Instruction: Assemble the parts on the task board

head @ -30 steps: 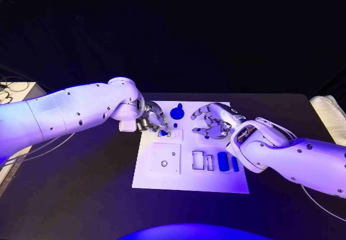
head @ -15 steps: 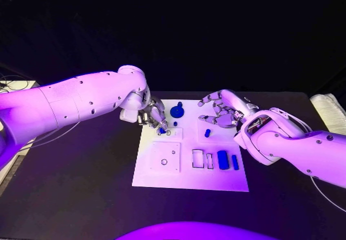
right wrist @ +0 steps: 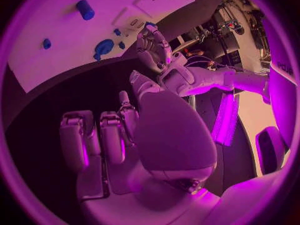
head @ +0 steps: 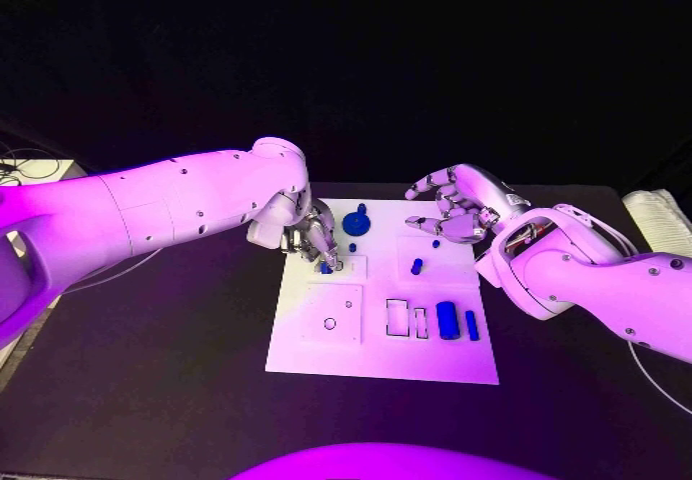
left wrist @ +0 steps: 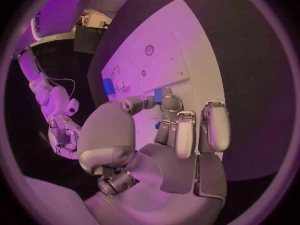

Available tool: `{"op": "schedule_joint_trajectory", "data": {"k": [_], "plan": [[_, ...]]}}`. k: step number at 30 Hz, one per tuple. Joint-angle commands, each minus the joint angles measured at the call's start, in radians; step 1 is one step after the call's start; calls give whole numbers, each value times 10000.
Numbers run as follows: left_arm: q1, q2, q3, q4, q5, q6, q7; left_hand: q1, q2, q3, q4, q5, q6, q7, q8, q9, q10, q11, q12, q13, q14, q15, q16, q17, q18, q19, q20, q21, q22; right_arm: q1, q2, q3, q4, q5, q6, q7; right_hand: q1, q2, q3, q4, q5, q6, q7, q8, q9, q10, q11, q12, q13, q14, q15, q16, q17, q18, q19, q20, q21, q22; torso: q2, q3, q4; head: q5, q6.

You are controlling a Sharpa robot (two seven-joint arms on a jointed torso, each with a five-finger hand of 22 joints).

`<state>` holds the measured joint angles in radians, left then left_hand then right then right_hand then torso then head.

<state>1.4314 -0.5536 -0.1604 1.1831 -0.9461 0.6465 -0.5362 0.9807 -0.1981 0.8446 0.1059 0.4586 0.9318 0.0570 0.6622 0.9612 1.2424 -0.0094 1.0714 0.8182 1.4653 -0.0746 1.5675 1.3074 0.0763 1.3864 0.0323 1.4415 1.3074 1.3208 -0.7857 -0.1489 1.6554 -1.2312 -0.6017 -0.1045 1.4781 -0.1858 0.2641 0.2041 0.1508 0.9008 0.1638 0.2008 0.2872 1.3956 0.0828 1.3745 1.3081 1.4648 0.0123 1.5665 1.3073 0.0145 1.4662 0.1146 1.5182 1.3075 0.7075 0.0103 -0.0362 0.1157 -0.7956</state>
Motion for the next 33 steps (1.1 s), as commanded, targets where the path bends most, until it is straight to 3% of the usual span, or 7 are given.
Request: {"op": "schedule_joint_trajectory", "data": {"k": [1, 11, 33], "plan": [[11, 76, -42, -13, -461, -295, -28, 162, 44, 1620, -1611, 68, 133, -133, -29, 5, 114, -196, -64, -11, 1055, -81, 33, 2634, -161, 14, -13, -8, 475, 16, -1, 6, -8, 85, -60, 130, -14, -46, 66, -4, 45, -14, 36, -54, -12, -36, -13, -49, 601, 1054, -39, 33, 2611, -6, 756, -27, -14, 2294, 15, 2, -10, 4, 10], [-13, 182, -318, 38, -716, -590, -31, 164, 51, 1611, -1605, 67, 131, -131, -34, 4, 118, -194, -62, -5, 1055, -80, 33, 2634, -163, 19, -13, -4, 482, 31, 7, 14, -16, 113, -69, 138, -45, -60, 84, 4, 65, -14, 38, -57, -18, -36, -10, -49, 600, 1054, -37, 33, 2612, -7, 758, -25, -10, 2298, 24, 5, -13, 8, -17], [-80, 256, -378, 70, -955, -855, -42, 178, 74, 1578, -1593, 70, 125, -126, -55, 2, 135, -190, -58, 16, 1055, -77, 33, 2634, -165, 26, -13, -2, 490, 34, -13, 17, -24, 169, 78, 111, -85, -69, 98, 19, 72, -10, 40, -57, -23, -32, -7, -47, 602, 1056, -34, 36, 2619, -9, 764, -24, -1, 2304, 10, 11, -17, -12, -67]]}}
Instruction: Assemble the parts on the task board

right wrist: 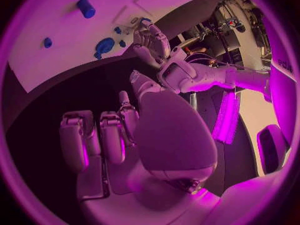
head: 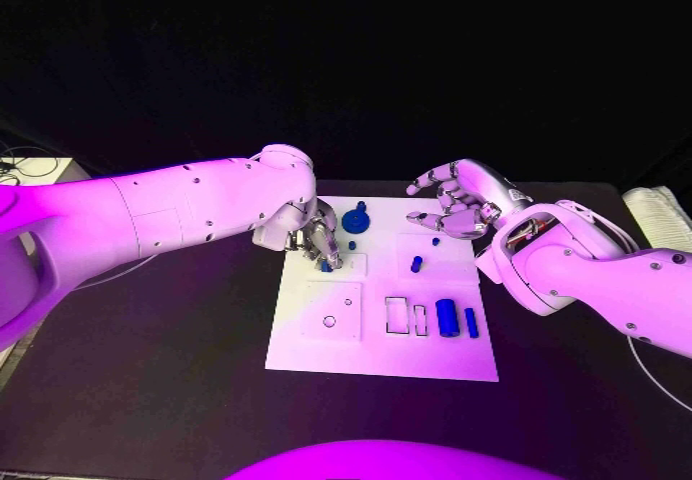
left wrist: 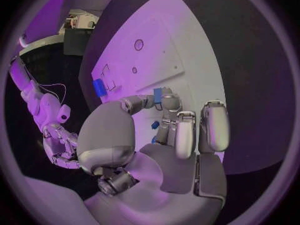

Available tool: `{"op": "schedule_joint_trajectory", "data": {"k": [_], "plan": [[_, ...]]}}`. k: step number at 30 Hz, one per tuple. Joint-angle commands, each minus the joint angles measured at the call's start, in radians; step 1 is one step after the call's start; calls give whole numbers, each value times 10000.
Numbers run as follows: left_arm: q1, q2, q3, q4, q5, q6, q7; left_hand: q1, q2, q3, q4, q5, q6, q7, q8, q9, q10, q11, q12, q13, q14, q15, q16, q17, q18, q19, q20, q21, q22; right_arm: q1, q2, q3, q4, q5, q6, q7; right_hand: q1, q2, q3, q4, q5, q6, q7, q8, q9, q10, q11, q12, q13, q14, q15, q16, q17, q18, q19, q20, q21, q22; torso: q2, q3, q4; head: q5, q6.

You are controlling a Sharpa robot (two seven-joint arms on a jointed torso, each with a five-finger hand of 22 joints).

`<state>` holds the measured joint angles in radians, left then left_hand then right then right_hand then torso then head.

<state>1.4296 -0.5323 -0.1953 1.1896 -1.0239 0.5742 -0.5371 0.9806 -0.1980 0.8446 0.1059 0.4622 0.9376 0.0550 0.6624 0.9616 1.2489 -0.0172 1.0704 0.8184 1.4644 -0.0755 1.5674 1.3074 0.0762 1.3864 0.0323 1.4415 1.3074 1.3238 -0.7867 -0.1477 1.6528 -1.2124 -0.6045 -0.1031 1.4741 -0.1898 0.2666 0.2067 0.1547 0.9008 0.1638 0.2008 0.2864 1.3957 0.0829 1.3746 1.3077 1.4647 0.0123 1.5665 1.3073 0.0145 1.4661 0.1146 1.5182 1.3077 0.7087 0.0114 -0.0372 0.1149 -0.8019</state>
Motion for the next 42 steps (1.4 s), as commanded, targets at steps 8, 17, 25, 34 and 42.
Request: {"op": "schedule_joint_trajectory", "data": {"k": [8, 17, 25, 34, 42], "plan": [[-114, 89, -50, -15, -341, -359, -52, 183, 78, 1569, -1592, 39, 67, -105, -62, -2, 84, -111, -33, 41, 1064, -68, 34, 2634, -173, 52, -13, 16, 520, 4, -20, 6, 17, -11, 158, 87, -64, -33, 77, 1, 32, -9, 41, -58, -16, -31, -7, -46, 606, 1057, -33, 37, 2620, -13, 771, -23, 11, 2310, 3, -3, 1, -36, -21], [-179, 104, -68, -11, -554, -957, -77, 188, 85, 1556, -1590, 51, 72, -106, -65, -1, 101, -112, -23, 56, 1064, -68, 34, 2634, -186, 91, -14, 42, 565, 6, -52, 6, 25, -10, 166, 77, -64, -33, 77, 1, 32, -9, 41, -58, -16, -31, -7, -46, 606, 1057, -33, 37, 2620, -13, 771, -23, 11, 2310, -4, -4, 0, -57, -40], [-256, 85, -73, 51, -733, -1289, -78, 192, 92, 1546, -1589, 64, 76, -107, -68, 0, 111, -114, -22, 58, 1064, -69, 34, 2634, -194, 117, -15, 60, 594, 6, -61, 6, 16, -10, 200, 70, -99, -41, 91, 14, 29, -5, 40, -58, -21, -34, -7, -51, 600, 1055, -32, 33, 2611, -8, 762, -22, -6, 2299, -10, -4, 8, -72, -47], [-309, -100, -65, 321, -683, -1459, -57, 195, 94, 1541, -1590, 71, 77, -108, -71, 1, 110, -114, -32, 45, 1064, -70, 34, 2634, -192, 115, -15, 58, 591, 6, -83, 5, -2, -10, 271, 48, -125, -48, 98, 24, 26, -2, 40, -57, -23, -28, -6, -45, 605, 1054, -32, 33, 2611, -7, 760, -21, -10, 2297, -7, -5, -10, -68, -29], [-314, -611, 88, 821, -324, -1656, -42, 205, 91, 1536, -1600, 82, 78, -110, -75, 2, 106, -117, -48, 25, 1064, -72, 34, 2634, -193, 119, -16, 60, 594, 6, -117, 4, -30, -9, 295, 24, -160, -54, 104, 39, 24, 2, 39, -57, -26, -36, -6, -54, 595, 1052, -31, 29, 2602, -7, 758, -20, -14, 2295, -11, 0, 16, -104, -44]]}}
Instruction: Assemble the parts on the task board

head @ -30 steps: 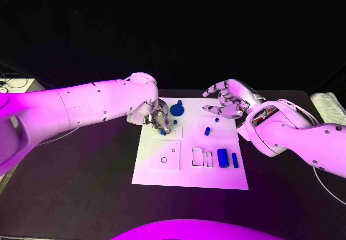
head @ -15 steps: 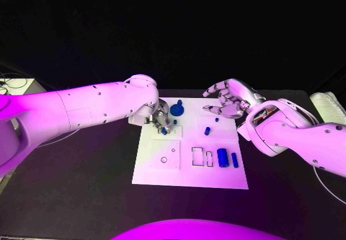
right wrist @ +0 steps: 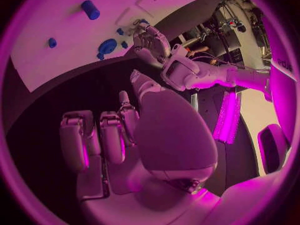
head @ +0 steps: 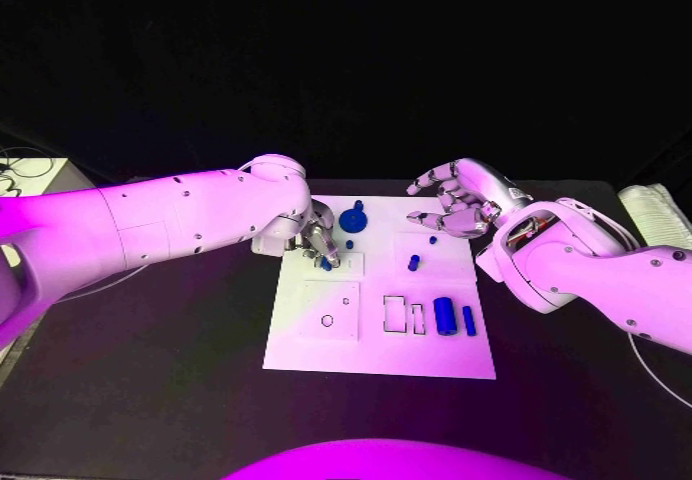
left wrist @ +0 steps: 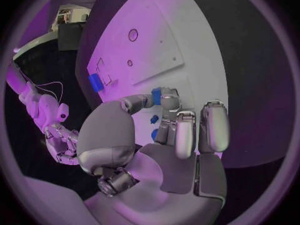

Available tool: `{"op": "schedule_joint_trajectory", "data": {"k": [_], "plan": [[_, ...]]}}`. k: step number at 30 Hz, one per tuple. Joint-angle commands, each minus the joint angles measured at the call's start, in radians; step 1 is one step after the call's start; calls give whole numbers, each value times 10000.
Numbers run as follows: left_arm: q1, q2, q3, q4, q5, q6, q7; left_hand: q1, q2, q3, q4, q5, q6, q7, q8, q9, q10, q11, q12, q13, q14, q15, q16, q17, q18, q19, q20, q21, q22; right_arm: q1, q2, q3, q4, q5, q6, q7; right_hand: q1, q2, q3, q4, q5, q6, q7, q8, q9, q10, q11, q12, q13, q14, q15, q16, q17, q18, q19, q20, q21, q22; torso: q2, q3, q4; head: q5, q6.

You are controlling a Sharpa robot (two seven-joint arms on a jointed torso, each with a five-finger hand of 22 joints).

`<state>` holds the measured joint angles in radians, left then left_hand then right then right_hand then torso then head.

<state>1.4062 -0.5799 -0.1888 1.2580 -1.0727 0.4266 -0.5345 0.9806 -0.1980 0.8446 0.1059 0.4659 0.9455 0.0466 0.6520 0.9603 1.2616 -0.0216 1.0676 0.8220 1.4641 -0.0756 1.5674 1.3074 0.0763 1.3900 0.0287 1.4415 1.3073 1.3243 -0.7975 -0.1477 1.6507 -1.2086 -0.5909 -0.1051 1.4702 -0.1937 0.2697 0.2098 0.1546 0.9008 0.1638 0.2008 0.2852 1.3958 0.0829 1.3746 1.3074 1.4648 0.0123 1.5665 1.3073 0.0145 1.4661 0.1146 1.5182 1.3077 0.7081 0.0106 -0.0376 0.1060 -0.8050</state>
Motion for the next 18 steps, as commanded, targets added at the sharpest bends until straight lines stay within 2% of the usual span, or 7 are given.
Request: {"op": "schedule_joint_trajectory", "data": {"k": [1, 5, 8, 18], "plan": [[-80, -203, 77, 194, 216, -222, -66, 205, 91, 1536, -1600, 45, -1, -26, 30, 15, -21, -73, -20, -11, 1067, -70, 34, 2634, -194, 82, 21, 61, 595, 1, -12, 4, -15, -47, 160, 42, -121, -15, 74, 8, 25, 2, 39, -57, -14, -36, -6, -54, 598, 1052, -31, 29, 2602, -6, 759, -20, -14, 2295, -6, 11, 23, -12, -25], [-81, -419, 261, 362, 458, -448, -50, 214, 90, 1536, -1608, 51, 1, -28, 28, 16, -17, -76, -18, -7, 1067, -72, 34, 2634, -193, 82, 20, 60, 593, 1, -20, 3, -41, -46, 167, 34, -140, -16, 78, 18, 24, 4, 39, -57, -16, -38, -6, -57, 595, 1052, -31, 30, 2604, -6, 759, -20, -13, 2296, 3, 11, 21, -19, -5], [-82, -536, 344, 435, 767, -616, -43, 217, 91, 1536, -1610, 52, 2, -28, 27, 16, -15, -76, -18, -5, 1067, -72, 34, 2634, -193, 81, 20, 59, 592, 0, -22, 3, -58, -45, 174, 30, -140, -16, 78, 18, 24, 4, 39, -57, -16, -38, -6, -57, 595, 1052, -31, 30, 2604, -6, 759, -20, -13, 2296, 0, 10, 3, -10, 9], [-93, -698, 413, 533, 1657, -1241, -23, 228, 97, 1538, -1612, 55, 7, -30, 24, 17, -22, -78, -40, -34, 1067, -74, 34, 2634, -192, 82, 18, 59, 592, -1, -35, 3, -109, -44, 199, 16, -140, -16, 78, 18, 24, 4, 39, -57, -16, -38, -6, -57, 595, 1052, -31, 30, 2604, -6, 759, -20, -13, 2296, -4, 13, 4, -36, 11]]}}
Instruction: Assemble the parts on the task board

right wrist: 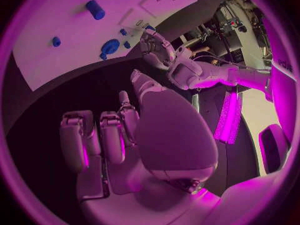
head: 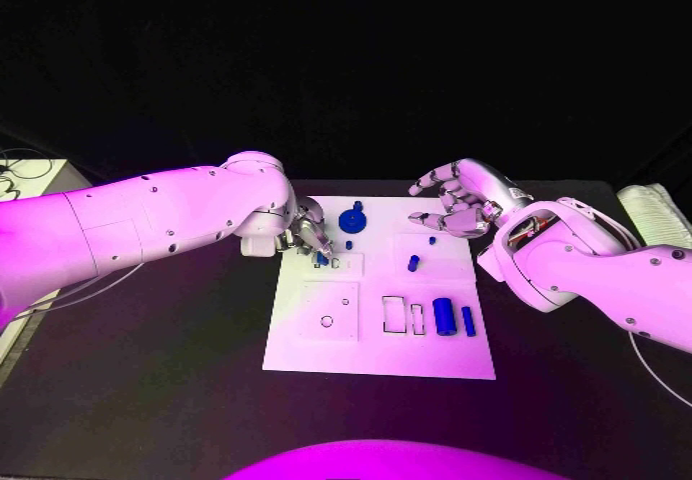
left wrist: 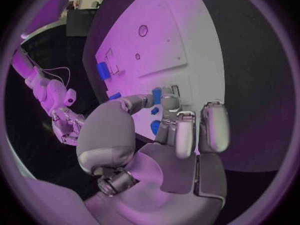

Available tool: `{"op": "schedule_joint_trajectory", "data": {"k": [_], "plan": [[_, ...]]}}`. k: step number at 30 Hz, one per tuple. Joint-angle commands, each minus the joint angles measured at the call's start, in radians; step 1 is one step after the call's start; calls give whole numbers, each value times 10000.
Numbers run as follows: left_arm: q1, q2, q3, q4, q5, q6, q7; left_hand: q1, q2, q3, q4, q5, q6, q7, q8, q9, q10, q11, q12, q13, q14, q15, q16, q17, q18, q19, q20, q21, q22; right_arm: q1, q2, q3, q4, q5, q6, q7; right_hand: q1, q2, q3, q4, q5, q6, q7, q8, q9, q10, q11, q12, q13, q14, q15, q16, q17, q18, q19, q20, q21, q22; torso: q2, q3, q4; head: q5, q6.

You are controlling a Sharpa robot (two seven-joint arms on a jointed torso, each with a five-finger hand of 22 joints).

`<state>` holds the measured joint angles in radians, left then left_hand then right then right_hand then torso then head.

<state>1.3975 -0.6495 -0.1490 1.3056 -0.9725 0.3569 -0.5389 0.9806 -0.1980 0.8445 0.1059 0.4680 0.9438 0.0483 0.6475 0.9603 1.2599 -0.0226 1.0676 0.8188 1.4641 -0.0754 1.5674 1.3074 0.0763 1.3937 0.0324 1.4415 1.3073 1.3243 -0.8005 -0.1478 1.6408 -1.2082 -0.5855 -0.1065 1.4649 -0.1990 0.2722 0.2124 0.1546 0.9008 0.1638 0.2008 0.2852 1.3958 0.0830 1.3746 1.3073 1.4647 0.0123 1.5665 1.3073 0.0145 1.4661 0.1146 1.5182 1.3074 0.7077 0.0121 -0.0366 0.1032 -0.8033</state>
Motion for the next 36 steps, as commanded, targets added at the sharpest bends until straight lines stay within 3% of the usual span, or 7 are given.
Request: {"op": "schedule_joint_trajectory", "data": {"k": [1, 10, 15, 24, 36], "plan": [[-8, -6, 17, 74, 689, -623, 25, 229, 98, 1539, -1612, 34, 26, -47, 69, 17, 1, -68, -35, 7, 1067, -76, 34, 2634, -194, 52, -20, 64, 600, 0, -7, 4, -16, -49, 146, 28, -87, 37, 52, -8, 24, 4, 39, -57, -17, -39, -7, -57, 595, 1053, -31, 30, 2604, -6, 759, -19, -13, 2299, 2, -2, -9, -9, -3], [-44, 85, 23, 170, 422, -1086, 37, 235, 102, 1539, -1610, 34, 31, -48, 68, 19, 24, -70, -11, 44, 1067, -78, 34, 2634, -203, 84, -22, 86, 635, -1, -24, 4, -81, -48, 108, 32, -124, 31, 66, 7, 23, 7, 38, -57, -22, -47, -8, -67, 584, 1049, -31, 25, 2592, 0, 746, -19, -39, 2284, 3, 12, -2, -30, -8], [-91, 234, -44, 94, 72, -1188, 31, 237, 101, 1538, -1610, 34, 34, -49, 67, 19, 33, -70, -3, 55, 1067, -79, 34, 2634, -210, 104, -23, 100, 659, -1, -23, 4, -99, -48, 80, 42, -124, 31, 66, 7, 23, 7, 38, -57, -22, -47, -8, -67, 584, 1049, -31, 25, 2592, 0, 746, -19, -39, 2284, 4, 9, 3, -18, -26], [-196, 486, -92, -97, -619, -1019, 3, 245, 98, 1536, -1614, 34, 40, -51, 65, 22, 82, -74, 59, 146, 1067, -82, 34, 2634, -256, 247, -26, 202, 825, 0, -27, 4, -98, -47, 75, 48, -124, 31, 66, 7, 23, 7, 38, -57, -22, -47, -8, -67, 584, 1049, -31, 25, 2592, 0, 746, -19, -39, 2284, 13, 9, -14, -3, -40], [-223, 609, -103, -197, -1044, -762, -22, 253, 95, 1533, -1617, 35, 45, -53, 63, 25, 98, -76, 67, 155, 1067, -86, 34, 2634, -265, 279, -30, 225, 860, 1, -49, 4, -86, -47, 58, 54, -124, 31, 66, 7, 23, 7, 38, -57, -22, -47, -8, -67, 584, 1049, -31, 25, 2592, 0, 746, -19, -39, 2284, 9, 3, -3, -5, -87]]}}
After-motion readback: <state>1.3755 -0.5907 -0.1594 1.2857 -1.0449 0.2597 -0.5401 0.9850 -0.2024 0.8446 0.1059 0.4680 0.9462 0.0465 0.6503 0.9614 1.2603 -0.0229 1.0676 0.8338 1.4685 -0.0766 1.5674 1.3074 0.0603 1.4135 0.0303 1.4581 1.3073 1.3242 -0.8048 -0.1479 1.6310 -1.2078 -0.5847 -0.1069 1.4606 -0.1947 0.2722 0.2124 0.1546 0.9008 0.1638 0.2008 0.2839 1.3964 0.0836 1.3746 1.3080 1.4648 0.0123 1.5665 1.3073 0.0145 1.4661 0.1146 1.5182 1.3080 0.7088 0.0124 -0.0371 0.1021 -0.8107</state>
